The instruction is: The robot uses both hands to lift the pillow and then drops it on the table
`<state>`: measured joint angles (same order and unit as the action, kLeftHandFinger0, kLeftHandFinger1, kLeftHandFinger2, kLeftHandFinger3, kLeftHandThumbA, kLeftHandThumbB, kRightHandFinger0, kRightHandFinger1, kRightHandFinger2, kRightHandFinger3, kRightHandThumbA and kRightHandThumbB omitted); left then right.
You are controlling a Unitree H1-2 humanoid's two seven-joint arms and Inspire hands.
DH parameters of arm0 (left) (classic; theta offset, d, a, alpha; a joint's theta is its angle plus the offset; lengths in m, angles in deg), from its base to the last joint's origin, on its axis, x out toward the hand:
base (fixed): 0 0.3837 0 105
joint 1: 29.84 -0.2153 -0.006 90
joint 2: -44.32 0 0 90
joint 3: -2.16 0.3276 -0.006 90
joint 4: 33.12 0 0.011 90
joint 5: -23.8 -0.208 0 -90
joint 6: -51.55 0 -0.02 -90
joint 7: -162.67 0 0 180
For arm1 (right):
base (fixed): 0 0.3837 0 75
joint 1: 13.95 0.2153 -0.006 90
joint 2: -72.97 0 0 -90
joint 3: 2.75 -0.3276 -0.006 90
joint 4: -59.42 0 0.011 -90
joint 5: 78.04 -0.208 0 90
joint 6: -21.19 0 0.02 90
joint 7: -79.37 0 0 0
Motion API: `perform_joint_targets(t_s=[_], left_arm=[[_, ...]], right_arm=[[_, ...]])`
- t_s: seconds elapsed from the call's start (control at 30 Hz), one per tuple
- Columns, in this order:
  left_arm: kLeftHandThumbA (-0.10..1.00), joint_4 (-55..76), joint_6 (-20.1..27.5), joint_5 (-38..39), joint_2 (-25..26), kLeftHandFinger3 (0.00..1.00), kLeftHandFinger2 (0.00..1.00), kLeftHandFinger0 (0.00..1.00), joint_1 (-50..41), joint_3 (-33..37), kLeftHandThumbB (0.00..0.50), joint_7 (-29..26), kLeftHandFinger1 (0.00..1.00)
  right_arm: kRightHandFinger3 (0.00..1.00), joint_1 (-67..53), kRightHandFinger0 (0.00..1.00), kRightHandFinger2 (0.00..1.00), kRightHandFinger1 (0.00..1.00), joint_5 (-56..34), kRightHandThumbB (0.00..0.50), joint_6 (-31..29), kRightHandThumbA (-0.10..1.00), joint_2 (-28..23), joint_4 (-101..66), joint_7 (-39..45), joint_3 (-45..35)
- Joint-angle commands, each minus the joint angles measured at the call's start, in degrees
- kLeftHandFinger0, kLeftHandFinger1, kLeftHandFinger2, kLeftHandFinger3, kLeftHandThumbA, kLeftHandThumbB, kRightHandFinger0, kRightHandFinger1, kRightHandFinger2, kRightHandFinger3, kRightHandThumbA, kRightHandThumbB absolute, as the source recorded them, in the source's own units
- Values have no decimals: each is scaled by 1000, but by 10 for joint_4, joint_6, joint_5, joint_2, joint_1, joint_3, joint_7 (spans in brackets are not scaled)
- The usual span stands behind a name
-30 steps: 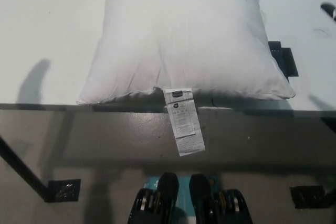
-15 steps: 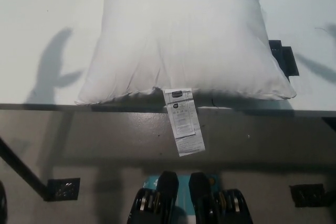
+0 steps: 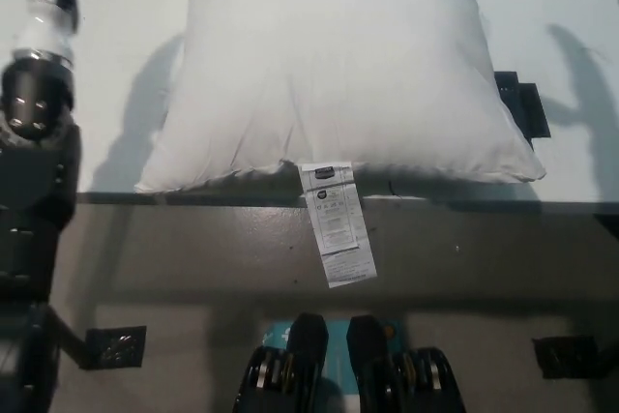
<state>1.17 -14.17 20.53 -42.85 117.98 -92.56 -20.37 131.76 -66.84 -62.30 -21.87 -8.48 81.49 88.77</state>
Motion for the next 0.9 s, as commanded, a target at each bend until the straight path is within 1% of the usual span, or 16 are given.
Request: perform_joint_targets(t_s=[0.0,0.03,0.07,0.1,0.2,0.23,0.33,0.37,0.43,0.5,0.6,0.63,0.67,0.7,0.77,0.87], left_arm=[[1000,-34,27,-16,-11,1000,1000,1000,34,18,96,-25,1000],[1000,-35,27,-15,-11,1000,1000,1000,35,19,95,-26,1000],[1000,-47,27,-14,-17,1000,1000,1000,34,22,76,-29,1000],[1000,-64,27,-13,-26,1000,1000,1000,34,23,69,-31,1000],[1000,-67,27,-13,-26,1000,1000,1000,35,25,68,-32,1000],[1000,-73,27,-12,-33,1000,1000,1000,16,27,82,-35,1000],[1000,-76,27,-12,-34,1000,1000,1000,14,28,82,-37,1000],[1000,-98,27,-5,-41,1000,1000,1000,13,23,102,-40,1000],[1000,-108,27,-2,-43,1000,1000,1000,14,20,109,-41,1000],[1000,-124,27,3,-48,1000,1000,1000,8,17,113,-42,1000],[1000,-126,27,3,-48,1000,1000,1000,9,16,114,-42,1000],[1000,-132,27,5,-51,1000,1000,1000,6,15,117,-42,1000],[1000,-140,27,7,-54,1000,1000,1000,1,13,116,-42,1000],[1000,-148,27,13,-57,1000,1000,1000,-2,8,135,-40,1000],[1000,-152,27,16,-60,1000,1000,1000,-1,5,144,-41,1000],[1000,-155,27,19,-64,1000,1000,1000,1,0,144,-43,1000]], right_arm=[[1000,27,1000,1000,1000,25,273,-32,988,4,38,-26,11],[1000,28,1000,1000,1000,26,271,-34,987,4,40,-26,11],[1000,26,1000,1000,1000,33,281,-32,999,6,46,-29,16],[1000,23,1000,1000,1000,42,275,-29,1000,9,54,-32,24],[1000,23,1000,1000,1000,41,276,-31,1000,8,56,-34,26],[1000,10,1000,1000,1000,43,256,-31,996,19,63,-37,32],[1000,9,1000,1000,1000,43,255,-33,988,21,67,-37,32],[1000,7,1000,1000,1000,47,247,-43,996,27,81,-44,35],[1000,8,1000,1000,1000,48,245,-50,1000,29,90,-47,36],[1000,7,1000,1000,1000,47,260,-64,1000,34,122,-54,37],[1000,8,1000,1000,1000,48,260,-68,1000,35,126,-55,36],[1000,7,1000,1000,1000,41,248,-72,1000,39,135,-52,33],[1000,5,1000,1000,1000,33,248,-78,1000,45,147,-48,30],[1000,7,1000,1000,1000,29,264,-90,1000,48,168,-49,29],[1000,10,1000,1000,1000,30,273,-98,1000,50,182,-53,30],[1000,15,1000,1000,1000,32,276,-111,1000,53,201,-59,31]])
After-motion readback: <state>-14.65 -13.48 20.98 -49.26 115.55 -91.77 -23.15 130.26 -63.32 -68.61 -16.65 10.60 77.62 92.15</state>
